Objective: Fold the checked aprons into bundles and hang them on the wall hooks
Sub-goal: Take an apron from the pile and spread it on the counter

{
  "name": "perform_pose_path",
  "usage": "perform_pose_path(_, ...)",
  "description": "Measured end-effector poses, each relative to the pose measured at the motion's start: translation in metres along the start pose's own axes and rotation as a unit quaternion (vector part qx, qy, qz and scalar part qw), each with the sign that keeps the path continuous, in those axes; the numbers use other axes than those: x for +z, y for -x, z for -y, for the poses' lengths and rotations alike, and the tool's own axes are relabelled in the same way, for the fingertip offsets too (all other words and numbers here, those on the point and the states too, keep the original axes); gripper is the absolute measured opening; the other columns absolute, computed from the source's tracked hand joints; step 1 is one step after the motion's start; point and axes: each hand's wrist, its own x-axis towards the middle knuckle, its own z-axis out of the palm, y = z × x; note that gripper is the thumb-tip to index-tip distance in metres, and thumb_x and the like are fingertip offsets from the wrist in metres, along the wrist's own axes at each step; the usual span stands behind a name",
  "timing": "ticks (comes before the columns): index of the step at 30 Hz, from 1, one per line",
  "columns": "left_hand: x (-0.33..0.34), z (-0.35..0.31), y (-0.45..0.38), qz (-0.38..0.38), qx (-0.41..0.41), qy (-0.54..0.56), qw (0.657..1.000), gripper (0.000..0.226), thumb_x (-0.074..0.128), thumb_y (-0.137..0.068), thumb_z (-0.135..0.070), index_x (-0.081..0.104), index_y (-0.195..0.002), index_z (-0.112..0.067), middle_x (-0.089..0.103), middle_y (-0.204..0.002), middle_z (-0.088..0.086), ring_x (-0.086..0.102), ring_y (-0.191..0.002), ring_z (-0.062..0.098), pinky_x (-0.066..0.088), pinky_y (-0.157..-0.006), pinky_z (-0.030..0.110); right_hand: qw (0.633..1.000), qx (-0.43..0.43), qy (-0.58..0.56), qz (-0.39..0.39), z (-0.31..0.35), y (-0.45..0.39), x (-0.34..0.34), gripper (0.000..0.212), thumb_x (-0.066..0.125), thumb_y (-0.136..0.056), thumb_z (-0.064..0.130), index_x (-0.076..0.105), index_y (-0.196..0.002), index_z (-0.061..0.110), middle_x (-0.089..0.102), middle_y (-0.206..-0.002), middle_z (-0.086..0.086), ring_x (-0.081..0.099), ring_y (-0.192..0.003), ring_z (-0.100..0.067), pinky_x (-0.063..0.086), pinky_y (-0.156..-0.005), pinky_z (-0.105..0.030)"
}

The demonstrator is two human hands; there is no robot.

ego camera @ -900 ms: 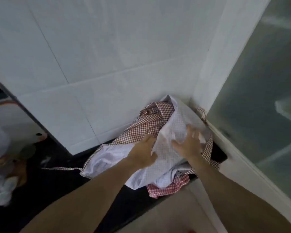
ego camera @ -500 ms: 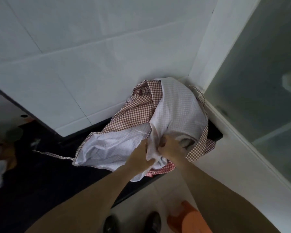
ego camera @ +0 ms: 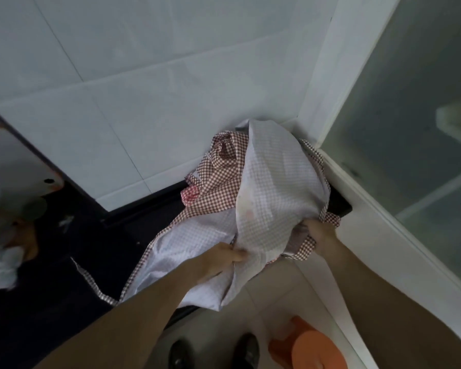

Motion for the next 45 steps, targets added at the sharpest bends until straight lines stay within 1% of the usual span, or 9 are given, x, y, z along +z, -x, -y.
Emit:
perform_pose_path(4,-0.003,0.0,-0.001,-0.074,0.03,-0.205,0.976,0.031,0.057,-0.097,-0.04,0.057,-0.116,-0.015,0.057,-0.107,-0.008,0.058,-0.097,0.013,0.044,-0.077,0.022,0.994,-0.046,-0.085,-0.051,0.026,0.019,0.0,0.038,0.063,-0.091,0.015,0.059,-0.124,-0.003,0.065,-0.112,-0.013,0.064,-0.101,-0.032,0.053,-0.091,-0.04)
perform_pose_path(11,-0.021,-0.041,0.019,-0.185,0.106,-0.17,0.962,0.017,0.063,-0.089,-0.025,0.057,-0.098,-0.011,0.061,-0.088,0.004,0.061,-0.078,0.018,0.051,-0.067,0.035,0.965,-0.23,-0.128,0.008,0.106,0.098,-0.045,0.006,0.069,-0.074,0.008,0.072,-0.074,0.014,0.071,-0.078,0.001,0.067,-0.077,-0.022,0.052,-0.071,-0.031)
perform_pose_path(15,-0.013,-0.056,0.041,-0.251,0.239,-0.086,0.934,0.022,0.063,-0.095,-0.021,0.053,-0.114,-0.019,0.056,-0.094,-0.016,0.057,-0.085,0.002,0.047,-0.066,0.012,0.949,-0.3,-0.009,0.094,0.129,0.145,-0.074,0.007,0.065,-0.058,0.008,0.065,-0.066,0.007,0.06,-0.064,-0.003,0.055,-0.065,-0.02,0.039,-0.059,-0.029)
perform_pose_path(22,0.024,-0.088,0.048,-0.044,0.201,0.086,0.975,0.109,0.08,-0.076,-0.045,0.01,-0.157,-0.026,0.055,-0.137,0.002,0.067,-0.105,0.018,0.059,-0.086,0.035,0.915,-0.279,0.196,0.216,0.11,0.181,-0.087,0.05,0.074,-0.046,0.022,0.075,-0.094,0.006,0.075,-0.098,-0.009,0.07,-0.093,-0.027,0.054,-0.086,-0.039)
perform_pose_path(26,0.052,-0.089,0.044,0.017,0.166,0.039,0.985,0.045,0.072,-0.09,-0.021,0.053,-0.124,0.001,0.073,-0.092,0.013,0.073,-0.078,0.025,0.061,-0.08,0.038,0.91,-0.222,0.173,0.306,0.082,0.199,-0.075,0.043,0.075,-0.084,0.019,0.066,-0.121,0.001,0.073,-0.117,-0.007,0.069,-0.11,-0.024,0.054,-0.091,-0.025)
perform_pose_path(30,0.057,-0.073,0.034,0.011,0.202,-0.065,0.977,0.013,0.068,-0.091,-0.007,0.069,-0.093,0.006,0.072,-0.081,0.015,0.069,-0.066,0.017,0.06,-0.072,0.029,0.954,-0.199,0.09,0.206,0.055,0.177,-0.078,0.073,0.08,-0.07,0.061,0.069,-0.121,0.01,0.073,-0.118,-0.005,0.07,-0.109,-0.021,0.051,-0.102,-0.038)
perform_pose_path(35,0.045,-0.045,0.037,0.144,0.161,-0.255,0.943,0.026,0.071,-0.091,-0.02,0.072,-0.105,0.002,0.073,-0.09,0.011,0.07,-0.083,0.018,0.059,-0.087,0.038,0.986,-0.162,0.026,0.04,0.037,0.141,-0.104,0.024,0.083,-0.076,0.023,0.073,-0.094,0.009,0.076,-0.099,-0.011,0.073,-0.091,-0.03,0.057,-0.092,-0.048)
perform_pose_path(40,0.062,-0.023,0.044,0.171,0.116,-0.284,0.936,0.032,0.073,-0.088,-0.023,0.071,-0.113,-0.003,0.071,-0.109,0.002,0.059,-0.096,0.002,0.047,-0.092,0.018,0.989,-0.12,-0.038,0.083,0.018,0.132,-0.082,0.02,0.076,-0.08,0.003,0.072,-0.099,-0.002,0.074,-0.104,-0.021,0.072,-0.091,-0.033,0.057,-0.079,-0.04)
perform_pose_path(45,0.057,-0.007,0.022,0.131,0.016,0.059,0.99,0.043,0.078,-0.062,-0.029,0.072,-0.098,-0.007,0.066,-0.094,0.012,0.057,-0.084,0.024,0.043,-0.082,0.032,0.992,-0.084,0.003,0.099,-0.017,0.121,-0.045,0.051,0.088,-0.052,0.02,0.075,-0.095,-0.004,0.074,-0.095,-0.024,0.071,-0.091,-0.041,0.057,-0.087,-0.058)
